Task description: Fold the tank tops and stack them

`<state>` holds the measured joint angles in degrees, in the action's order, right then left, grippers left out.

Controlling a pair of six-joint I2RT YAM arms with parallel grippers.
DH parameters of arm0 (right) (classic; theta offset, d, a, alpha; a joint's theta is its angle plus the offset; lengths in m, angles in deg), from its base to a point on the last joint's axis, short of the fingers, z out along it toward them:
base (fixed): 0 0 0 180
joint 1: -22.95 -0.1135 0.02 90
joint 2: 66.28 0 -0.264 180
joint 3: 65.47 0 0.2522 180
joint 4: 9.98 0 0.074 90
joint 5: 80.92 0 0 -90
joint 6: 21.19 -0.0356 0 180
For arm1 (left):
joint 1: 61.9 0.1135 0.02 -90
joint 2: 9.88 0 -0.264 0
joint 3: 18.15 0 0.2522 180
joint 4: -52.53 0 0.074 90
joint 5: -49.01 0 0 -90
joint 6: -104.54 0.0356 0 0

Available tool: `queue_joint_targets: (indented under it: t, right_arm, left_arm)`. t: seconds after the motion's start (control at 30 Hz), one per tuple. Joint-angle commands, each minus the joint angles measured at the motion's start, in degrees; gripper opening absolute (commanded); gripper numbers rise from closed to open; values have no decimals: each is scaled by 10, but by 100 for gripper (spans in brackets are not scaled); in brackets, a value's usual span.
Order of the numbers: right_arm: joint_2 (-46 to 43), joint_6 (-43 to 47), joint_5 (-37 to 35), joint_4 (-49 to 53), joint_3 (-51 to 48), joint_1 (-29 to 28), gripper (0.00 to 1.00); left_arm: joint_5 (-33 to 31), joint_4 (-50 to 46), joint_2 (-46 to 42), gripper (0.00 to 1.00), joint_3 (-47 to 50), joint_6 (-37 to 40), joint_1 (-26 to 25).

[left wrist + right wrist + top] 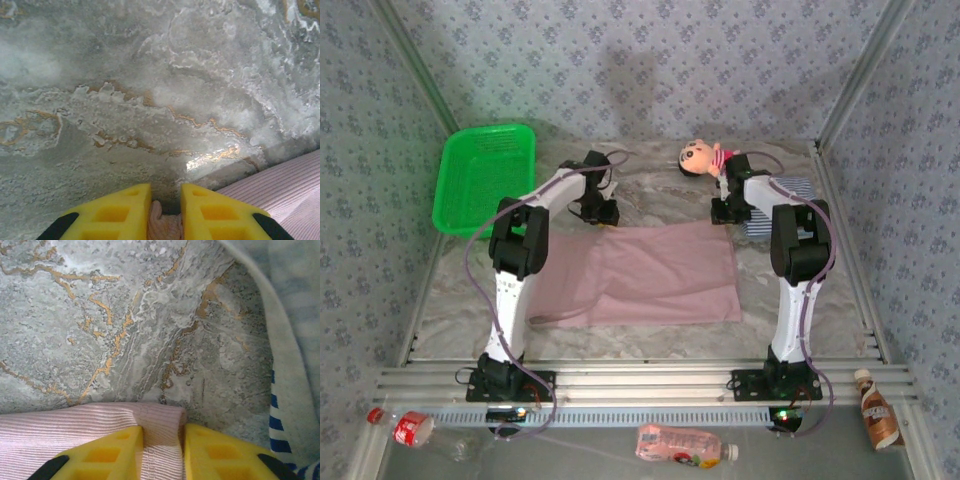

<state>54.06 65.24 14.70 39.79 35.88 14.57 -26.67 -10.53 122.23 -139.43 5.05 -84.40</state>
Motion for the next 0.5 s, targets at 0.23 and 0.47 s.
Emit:
queue_joint_targets:
  t: [0.23,0.47]
  right_arm:
    - [-3,1,24,-12,0,0,10]
    - [-70,29,59,-115,-70,1,8]
  left_arm:
    - [10,-10,-2,11,-25,-8,5]
    - [12,7,-33,5,-7,-14,4]
